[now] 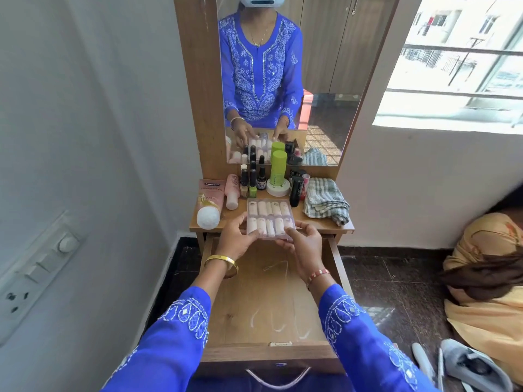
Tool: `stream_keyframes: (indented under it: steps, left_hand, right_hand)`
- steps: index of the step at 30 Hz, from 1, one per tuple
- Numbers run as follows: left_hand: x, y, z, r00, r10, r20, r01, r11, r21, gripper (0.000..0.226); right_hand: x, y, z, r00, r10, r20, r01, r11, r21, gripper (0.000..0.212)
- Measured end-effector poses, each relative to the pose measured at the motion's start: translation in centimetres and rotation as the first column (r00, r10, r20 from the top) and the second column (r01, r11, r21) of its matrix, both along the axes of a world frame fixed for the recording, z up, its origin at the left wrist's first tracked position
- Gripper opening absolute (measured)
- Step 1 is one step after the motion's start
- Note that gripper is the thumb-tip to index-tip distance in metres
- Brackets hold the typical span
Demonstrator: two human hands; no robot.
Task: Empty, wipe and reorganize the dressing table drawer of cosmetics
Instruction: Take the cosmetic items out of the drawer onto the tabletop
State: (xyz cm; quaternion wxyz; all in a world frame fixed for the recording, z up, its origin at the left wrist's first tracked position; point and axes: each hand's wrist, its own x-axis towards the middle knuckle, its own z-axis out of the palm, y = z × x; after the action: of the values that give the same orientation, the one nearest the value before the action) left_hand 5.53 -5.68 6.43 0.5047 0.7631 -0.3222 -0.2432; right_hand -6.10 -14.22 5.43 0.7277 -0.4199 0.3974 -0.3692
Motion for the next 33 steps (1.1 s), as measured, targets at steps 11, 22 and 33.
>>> stream_keyframes:
  steps: [11,22,33]
  left_hand:
    - [0.5,-0.6,-0.5,0.987,0.036,0.154,-0.040,0.999,0.018,0.058]
    - [0.5,-0.6,-1.2,0.985,0.075,0.155,-0.071,0.997,-0.033,0.054]
    - [-6.3,2.6,-4.9,0.948,0.316,0.045,-0.306,0.939,-0.155,0.022]
  right_hand:
    - [0.0,-1.5,-1.5,0.912,0.057,-0.405,-0.208,0.918,-0.339,0.044]
    - [-0.9,-0.9,-1.5,0.915,0.011,-0.403,-0.185,0.900,-0.396,0.037]
    - [-5.0,-1.7,-6.7,0.592,-0.140,-0.794,-0.359,0.836,-0.415,0.030]
